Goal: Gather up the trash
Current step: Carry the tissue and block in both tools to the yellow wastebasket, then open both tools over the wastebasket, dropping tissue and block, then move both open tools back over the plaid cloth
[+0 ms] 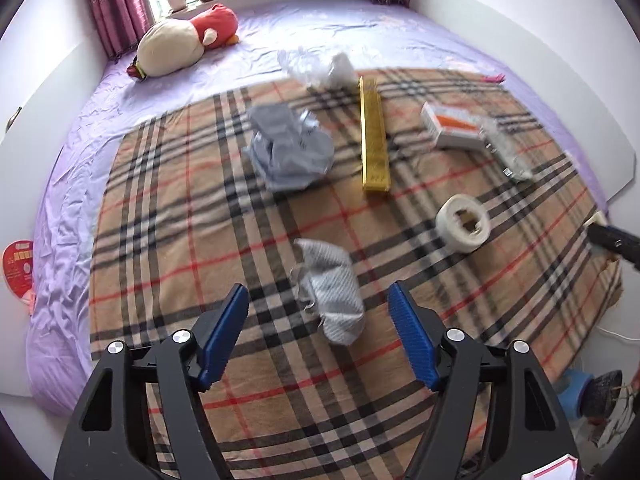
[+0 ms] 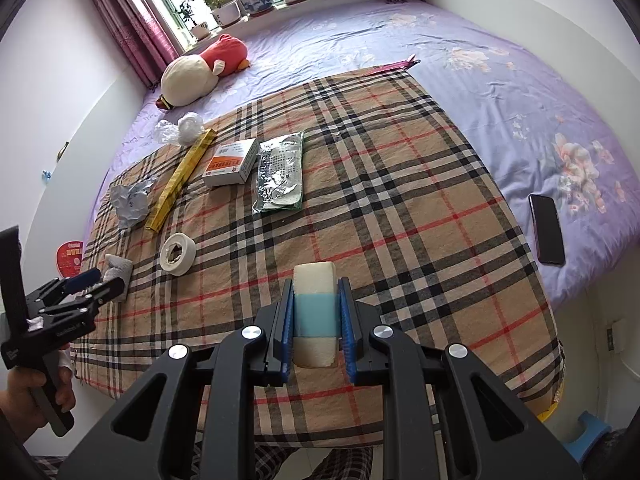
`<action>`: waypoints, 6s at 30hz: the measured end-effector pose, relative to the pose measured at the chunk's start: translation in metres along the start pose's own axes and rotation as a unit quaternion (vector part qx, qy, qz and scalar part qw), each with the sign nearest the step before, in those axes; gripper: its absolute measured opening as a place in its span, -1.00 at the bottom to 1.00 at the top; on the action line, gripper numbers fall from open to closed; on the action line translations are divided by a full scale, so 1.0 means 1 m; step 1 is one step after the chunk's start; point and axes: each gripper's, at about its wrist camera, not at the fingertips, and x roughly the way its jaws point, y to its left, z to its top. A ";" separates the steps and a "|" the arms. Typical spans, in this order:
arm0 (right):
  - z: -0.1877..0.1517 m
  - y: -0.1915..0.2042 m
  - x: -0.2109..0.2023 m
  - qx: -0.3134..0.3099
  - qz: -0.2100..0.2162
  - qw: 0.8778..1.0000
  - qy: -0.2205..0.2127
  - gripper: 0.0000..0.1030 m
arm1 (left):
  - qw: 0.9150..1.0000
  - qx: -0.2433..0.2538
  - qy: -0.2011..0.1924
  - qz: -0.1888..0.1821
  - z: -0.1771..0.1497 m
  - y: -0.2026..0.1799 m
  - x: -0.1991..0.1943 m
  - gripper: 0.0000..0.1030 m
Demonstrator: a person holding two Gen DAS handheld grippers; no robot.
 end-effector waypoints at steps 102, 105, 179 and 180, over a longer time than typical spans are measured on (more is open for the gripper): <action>-0.319 -0.441 0.019 0.437 -0.094 0.895 0.006 0.02 | 0.764 0.583 0.181 -0.210 -0.180 -0.592 0.140 -0.10; -0.315 -0.432 0.007 0.431 -0.099 0.897 0.002 0.02 | 0.767 0.578 0.180 -0.213 -0.174 -0.588 0.133 -0.10; -0.004 0.055 -0.037 -0.036 0.026 0.998 -0.039 0.26 | 0.997 -0.011 0.010 -0.071 0.028 0.014 -0.021 0.42; 0.000 0.055 -0.031 -0.036 0.019 0.998 -0.037 0.26 | 0.998 -0.016 0.012 -0.067 0.031 0.018 -0.016 0.43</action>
